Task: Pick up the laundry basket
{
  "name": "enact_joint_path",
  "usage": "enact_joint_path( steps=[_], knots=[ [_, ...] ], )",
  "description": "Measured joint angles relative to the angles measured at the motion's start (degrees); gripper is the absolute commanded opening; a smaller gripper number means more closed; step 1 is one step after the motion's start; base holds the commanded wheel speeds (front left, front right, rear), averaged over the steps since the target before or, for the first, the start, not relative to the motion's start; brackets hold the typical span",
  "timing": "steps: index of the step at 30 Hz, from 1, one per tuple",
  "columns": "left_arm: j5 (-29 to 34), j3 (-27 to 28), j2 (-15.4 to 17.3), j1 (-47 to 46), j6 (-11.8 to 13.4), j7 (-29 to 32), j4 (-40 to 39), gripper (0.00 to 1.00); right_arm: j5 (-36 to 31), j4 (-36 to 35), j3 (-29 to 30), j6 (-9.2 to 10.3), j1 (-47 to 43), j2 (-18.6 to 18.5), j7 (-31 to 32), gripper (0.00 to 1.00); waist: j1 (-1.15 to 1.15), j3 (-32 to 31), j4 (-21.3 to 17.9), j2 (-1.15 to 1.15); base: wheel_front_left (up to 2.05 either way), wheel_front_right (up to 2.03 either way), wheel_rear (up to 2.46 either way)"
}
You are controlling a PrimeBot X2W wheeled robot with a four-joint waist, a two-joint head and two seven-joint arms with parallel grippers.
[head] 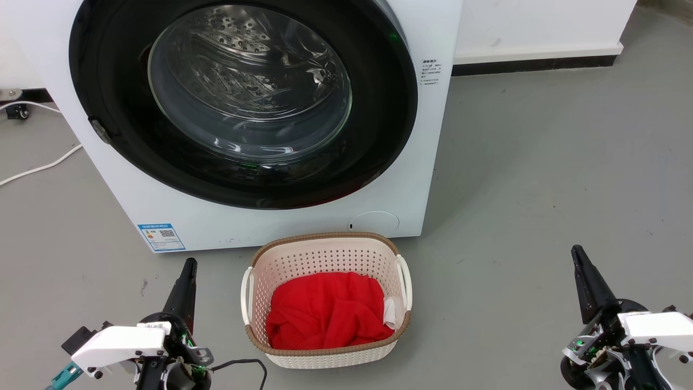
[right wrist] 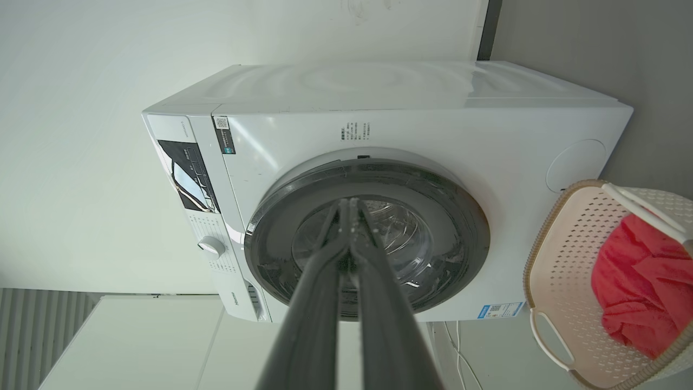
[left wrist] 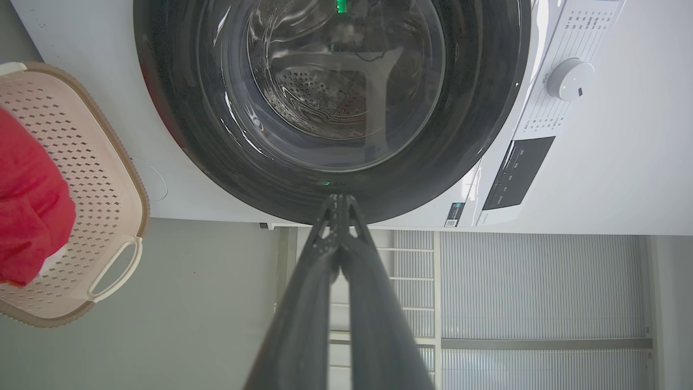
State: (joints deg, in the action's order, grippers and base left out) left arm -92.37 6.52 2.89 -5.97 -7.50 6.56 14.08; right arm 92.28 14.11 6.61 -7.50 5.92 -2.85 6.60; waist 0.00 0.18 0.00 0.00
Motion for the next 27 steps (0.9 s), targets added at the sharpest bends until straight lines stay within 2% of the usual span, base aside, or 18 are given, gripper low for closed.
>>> enact_joint_path(
  steps=[27],
  knots=[
    [0.0,0.0,0.0,0.0,0.0,0.0,0.0,0.00,0.0,0.0,0.0,0.00,0.0,0.0,0.0,0.00,0.00,0.0,0.0,0.00,0.00,0.00,0.00]
  ],
)
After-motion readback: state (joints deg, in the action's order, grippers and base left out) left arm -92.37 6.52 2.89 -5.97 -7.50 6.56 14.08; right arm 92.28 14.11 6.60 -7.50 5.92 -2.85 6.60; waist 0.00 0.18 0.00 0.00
